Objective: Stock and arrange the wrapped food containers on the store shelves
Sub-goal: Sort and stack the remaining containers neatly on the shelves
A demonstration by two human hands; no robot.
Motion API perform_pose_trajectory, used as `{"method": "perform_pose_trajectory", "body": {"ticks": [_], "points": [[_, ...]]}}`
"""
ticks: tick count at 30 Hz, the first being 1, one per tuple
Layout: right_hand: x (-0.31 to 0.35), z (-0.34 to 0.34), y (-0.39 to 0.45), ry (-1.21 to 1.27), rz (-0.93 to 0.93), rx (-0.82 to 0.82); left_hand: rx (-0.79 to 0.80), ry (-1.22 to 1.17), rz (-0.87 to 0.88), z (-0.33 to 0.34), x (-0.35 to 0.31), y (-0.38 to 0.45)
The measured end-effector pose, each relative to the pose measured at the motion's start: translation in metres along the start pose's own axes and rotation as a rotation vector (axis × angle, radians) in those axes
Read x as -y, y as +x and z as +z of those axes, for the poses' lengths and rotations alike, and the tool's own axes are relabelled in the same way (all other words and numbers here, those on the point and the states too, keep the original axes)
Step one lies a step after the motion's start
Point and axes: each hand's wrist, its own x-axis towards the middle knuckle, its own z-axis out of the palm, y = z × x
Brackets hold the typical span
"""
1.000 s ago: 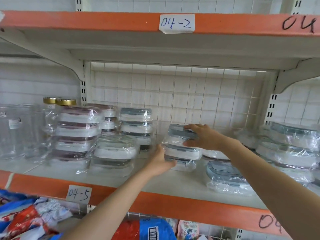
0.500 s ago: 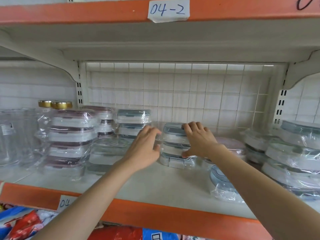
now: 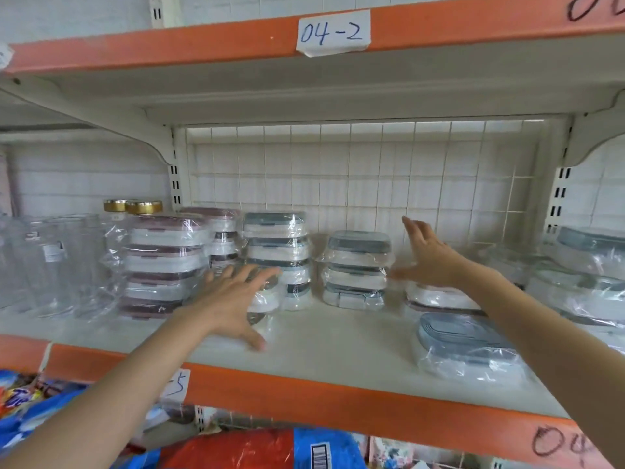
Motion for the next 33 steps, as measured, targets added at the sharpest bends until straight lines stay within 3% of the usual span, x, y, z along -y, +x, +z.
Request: {"method": "perform_pose_trajectory", "body": {"ticks": [4, 9, 14, 20, 28, 33], "points": [[-0.027, -0.022, -0.032, -0.076, 0.072, 0.113, -0.018, 0.058, -0.018, 0.006, 0.009, -0.006], [-0.041, -0.023, -0.046, -0.108, 0.181, 0.198, -0.303, 0.022, 0.234, 0.019, -0.063, 0.002], [-0.054, 0.000, -0.050, -0.174, 0.175, 0.248, -0.304, 0.019, 0.289, 0.024, -0.110, 0.013], [-0.055, 0.003, -0.045, -0.194, 0.185, 0.179, -0.193, -0.088, 0.295, 0.010, -0.090, -0.003], [0.015, 0.009, -0.045, -0.150, -0.097, 0.009, -0.042, -0.175, -0.018, -0.001, -0.020, -0.015], [0.064, 0.023, -0.046, 0.112, -0.215, 0.209, 0.164, -0.244, -0.105, 0.017, 0.012, -0.027]]}}
